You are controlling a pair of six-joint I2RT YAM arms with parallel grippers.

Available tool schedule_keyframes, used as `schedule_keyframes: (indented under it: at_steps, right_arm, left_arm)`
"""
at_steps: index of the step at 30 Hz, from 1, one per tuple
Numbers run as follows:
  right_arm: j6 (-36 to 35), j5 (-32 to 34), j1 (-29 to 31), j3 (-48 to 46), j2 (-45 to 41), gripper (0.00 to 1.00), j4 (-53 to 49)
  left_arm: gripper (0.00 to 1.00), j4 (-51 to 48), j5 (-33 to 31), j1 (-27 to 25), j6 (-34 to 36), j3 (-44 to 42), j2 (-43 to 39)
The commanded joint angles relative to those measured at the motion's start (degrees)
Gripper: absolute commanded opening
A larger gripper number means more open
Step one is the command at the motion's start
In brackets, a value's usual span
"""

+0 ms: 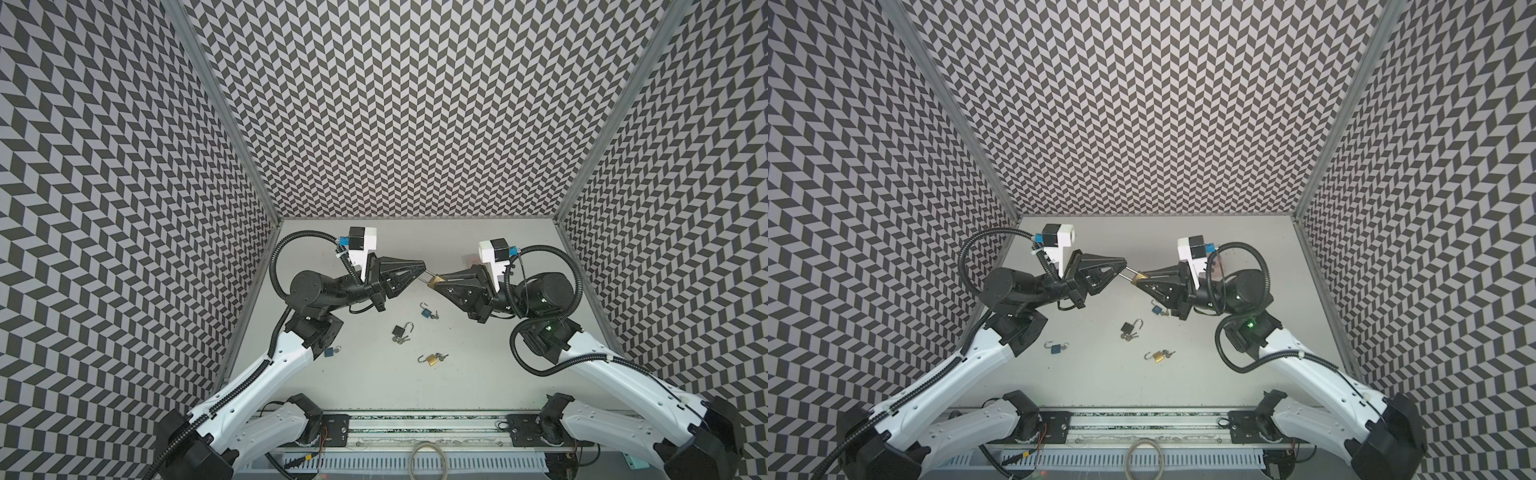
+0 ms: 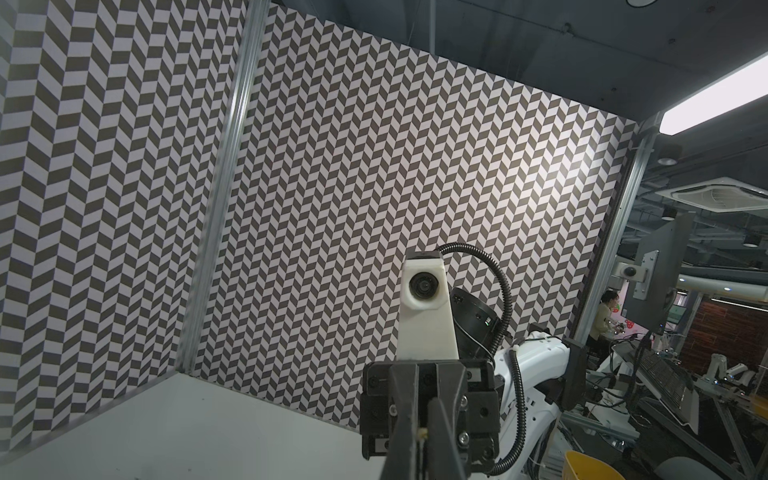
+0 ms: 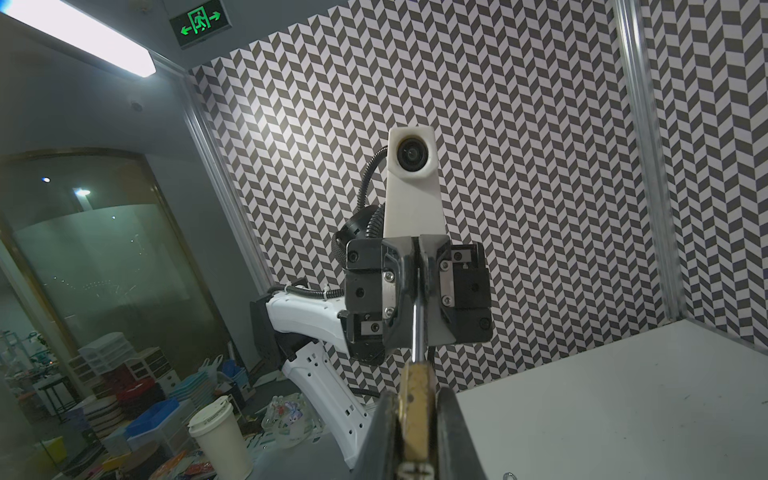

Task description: Lock with the key

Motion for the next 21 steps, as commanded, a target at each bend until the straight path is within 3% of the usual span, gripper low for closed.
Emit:
schedule_keyframes:
  at_steps: [1, 9, 14, 17, 21]
  right_arm:
    - [-0.95, 1.70, 0.24, 0.39, -2.29, 0.00, 4.38]
    - [0.97, 1.15, 0.28, 0.82, -1.39, 0.00, 6.53]
    - [5.95, 1.97, 0.59, 5.99, 2.93, 0.00, 13.66]
    - [8.54, -0.01, 0.64, 11.54, 7.02, 0.00, 17.11]
    - [7.75, 1.23, 0.64, 11.02, 6.32, 0.00, 17.03]
  left_arm:
    - [0.00, -3.09, 1.97, 0.75, 0.08, 1.50, -1.02]
    - [0.00, -3.64, 1.82, -0.21, 0.94, 1.64, -0.46]
    - [0.00, -3.87, -0.27, -8.50, 4.42, 0.13, 4.86]
    - [0.00, 3.68, -0.34, -13.15, 1.41, -3.76, 9.86]
    - [0.00, 6.34, -2.09, -12.71, -0.30, -6.63, 8.74]
